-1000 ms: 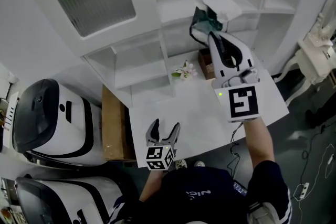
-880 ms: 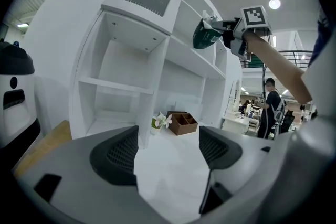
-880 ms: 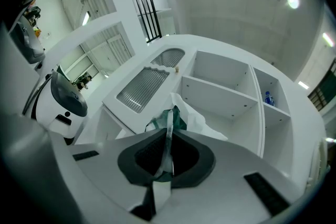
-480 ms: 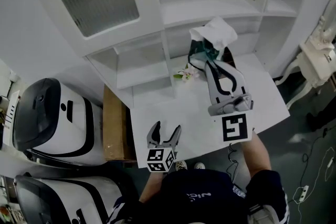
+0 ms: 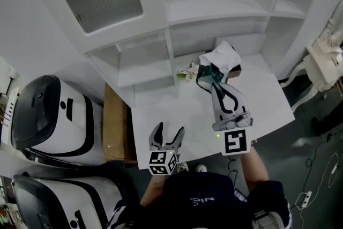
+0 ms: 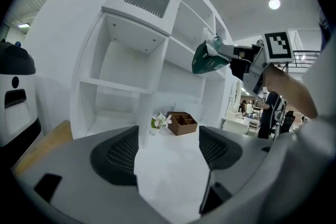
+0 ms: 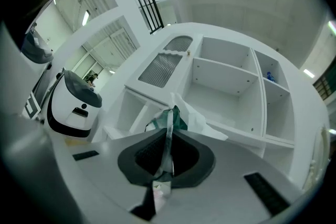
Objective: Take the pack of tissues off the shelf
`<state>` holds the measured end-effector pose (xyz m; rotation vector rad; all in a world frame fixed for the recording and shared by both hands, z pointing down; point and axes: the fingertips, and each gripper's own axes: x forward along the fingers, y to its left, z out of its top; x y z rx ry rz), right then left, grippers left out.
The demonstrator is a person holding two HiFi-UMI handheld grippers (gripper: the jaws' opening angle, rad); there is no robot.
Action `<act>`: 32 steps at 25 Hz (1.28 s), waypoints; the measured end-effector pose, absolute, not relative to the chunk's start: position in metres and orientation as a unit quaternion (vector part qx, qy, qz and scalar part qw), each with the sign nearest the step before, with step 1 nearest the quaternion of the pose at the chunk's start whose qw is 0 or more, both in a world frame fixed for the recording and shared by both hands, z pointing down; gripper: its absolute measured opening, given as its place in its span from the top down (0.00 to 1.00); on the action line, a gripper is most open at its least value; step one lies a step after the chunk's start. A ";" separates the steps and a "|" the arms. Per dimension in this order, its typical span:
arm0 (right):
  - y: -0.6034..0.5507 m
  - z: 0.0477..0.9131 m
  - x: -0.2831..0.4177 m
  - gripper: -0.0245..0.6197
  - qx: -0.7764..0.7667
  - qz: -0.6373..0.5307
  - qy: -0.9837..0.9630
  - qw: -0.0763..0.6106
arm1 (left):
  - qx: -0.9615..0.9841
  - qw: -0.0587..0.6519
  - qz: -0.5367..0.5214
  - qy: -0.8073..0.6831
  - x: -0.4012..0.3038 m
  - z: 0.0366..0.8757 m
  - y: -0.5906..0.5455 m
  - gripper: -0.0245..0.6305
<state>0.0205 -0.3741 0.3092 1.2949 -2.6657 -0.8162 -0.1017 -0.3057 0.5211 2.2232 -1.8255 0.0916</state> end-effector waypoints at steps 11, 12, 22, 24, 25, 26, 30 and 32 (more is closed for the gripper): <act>-0.371 0.381 0.024 0.94 0.399 -0.221 -0.888 0.060 | 0.770 0.130 0.028 -0.624 -0.094 0.524 -0.308 0.43; -0.371 0.388 0.025 0.94 0.398 -0.217 -0.889 0.065 | 0.769 0.130 0.028 -0.625 -0.094 0.524 -0.308 0.43; -0.357 0.475 0.033 0.94 0.399 -0.128 -0.902 0.109 | 0.772 0.133 0.034 -0.621 -0.092 0.532 -0.303 0.43; -0.352 0.491 0.033 0.94 0.397 -0.117 -0.902 0.121 | 0.770 0.135 0.033 -0.622 -0.094 0.534 -0.302 0.43; -0.349 0.499 0.033 0.94 0.396 -0.112 -0.902 0.128 | 0.770 0.136 0.033 -0.623 -0.095 0.535 -0.301 0.43; -0.347 0.507 0.034 0.94 0.396 -0.105 -0.902 0.135 | 0.769 0.137 0.034 -0.623 -0.095 0.536 -0.301 0.43; -0.340 0.526 0.039 0.94 0.399 -0.085 -0.900 0.151 | 0.768 0.145 0.038 -0.623 -0.094 0.543 -0.300 0.43; -0.342 0.527 0.040 0.94 0.401 -0.084 -0.899 0.153 | 0.769 0.146 0.039 -0.622 -0.093 0.545 -0.300 0.43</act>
